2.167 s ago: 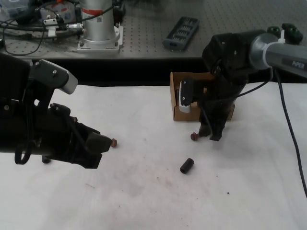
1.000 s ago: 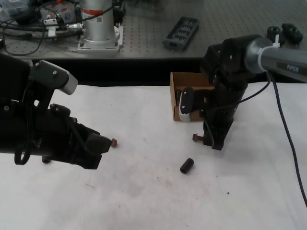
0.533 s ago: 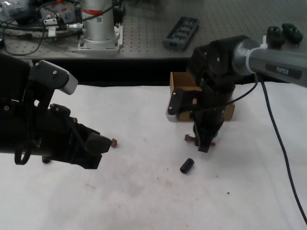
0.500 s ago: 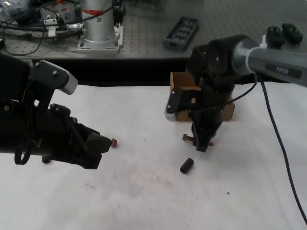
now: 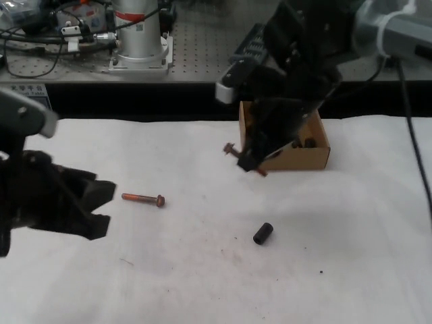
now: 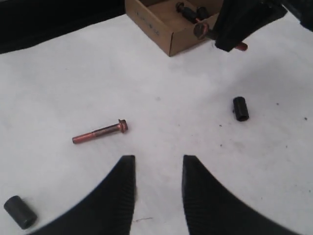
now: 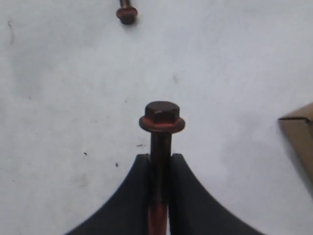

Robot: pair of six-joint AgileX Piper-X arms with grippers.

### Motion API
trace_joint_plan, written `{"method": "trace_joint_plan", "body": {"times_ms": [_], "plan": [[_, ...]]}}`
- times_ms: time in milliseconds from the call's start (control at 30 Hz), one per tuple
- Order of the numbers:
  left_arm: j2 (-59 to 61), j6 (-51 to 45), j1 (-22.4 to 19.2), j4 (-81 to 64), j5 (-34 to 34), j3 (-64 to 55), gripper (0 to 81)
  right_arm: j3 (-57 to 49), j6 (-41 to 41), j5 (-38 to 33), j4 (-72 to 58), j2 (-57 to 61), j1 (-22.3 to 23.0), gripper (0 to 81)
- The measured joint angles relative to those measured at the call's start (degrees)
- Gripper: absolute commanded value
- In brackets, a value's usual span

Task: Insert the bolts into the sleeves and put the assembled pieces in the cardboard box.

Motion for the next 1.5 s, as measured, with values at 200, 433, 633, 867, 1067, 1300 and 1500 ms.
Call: {"method": "trace_joint_plan", "body": {"times_ms": [200, 433, 633, 867, 1067, 1300, 1500], "plan": [[-3.65, -3.78, 0.38, -3.92, -3.88, 2.63, 24.1, 1.94, 3.00, -0.27, -2.62, 0.00, 4.40, 2.0], [-7.07, -7.25, 0.38, -5.12, -11.12, 2.75, 24.1, 11.08, 11.83, -0.51, -13.89, 0.00, 10.06, 2.0], [-12.59, -10.53, 0.38, -6.88, -14.83, 6.17, 24.1, 13.89, 17.56, -0.86, -17.88, 0.00, 11.11, 2.0], [-14.21, -13.59, 0.38, -6.90, -15.48, 9.08, 24.1, 14.50, 21.85, -1.39, -19.00, 0.00, 13.23, 12.7], [-14.21, -15.76, 0.38, -6.57, -16.78, 9.62, 24.1, 14.50, 24.82, -2.76, -16.55, 0.00, 14.01, 36.9], [-14.21, -21.35, 0.38, -6.34, -18.64, 9.62, 24.1, 14.50, 25.42, 0.14, -11.06, -1.52, 14.29, 31.3], [-12.93, -34.70, 0.38, -0.93, -15.65, 9.62, 24.1, 16.53, 24.44, 4.66, -8.62, -7.31, 13.26, 31.3]]}}
